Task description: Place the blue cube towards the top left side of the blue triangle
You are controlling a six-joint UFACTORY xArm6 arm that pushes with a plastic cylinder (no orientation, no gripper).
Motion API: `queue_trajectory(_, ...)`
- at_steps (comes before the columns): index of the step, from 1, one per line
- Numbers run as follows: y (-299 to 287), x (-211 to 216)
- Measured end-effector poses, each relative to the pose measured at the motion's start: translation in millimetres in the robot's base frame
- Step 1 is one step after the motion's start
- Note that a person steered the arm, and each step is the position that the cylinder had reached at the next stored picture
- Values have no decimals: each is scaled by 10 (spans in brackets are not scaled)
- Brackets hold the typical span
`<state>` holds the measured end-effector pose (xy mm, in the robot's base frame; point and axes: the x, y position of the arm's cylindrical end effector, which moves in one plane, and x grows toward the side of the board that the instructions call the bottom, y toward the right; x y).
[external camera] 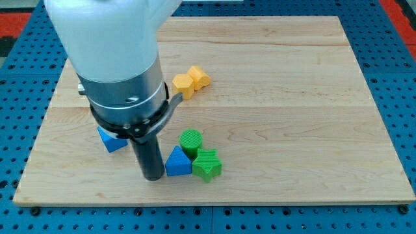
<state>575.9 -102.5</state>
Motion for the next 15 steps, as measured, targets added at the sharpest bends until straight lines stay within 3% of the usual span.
queue_trajectory(1, -1200, -37)
queue_trajectory(2, -1266, -615)
queue_trajectory(3, -842, -816)
queue_trajectory(4, -315, -572)
queue_trajectory(5, -621, -530)
queue_trajectory(7, -97, -519)
queue_trajectory(11, -69, -534)
queue_trajectory(13, 61, -749)
queue_trajectory(15, 680, -1291)
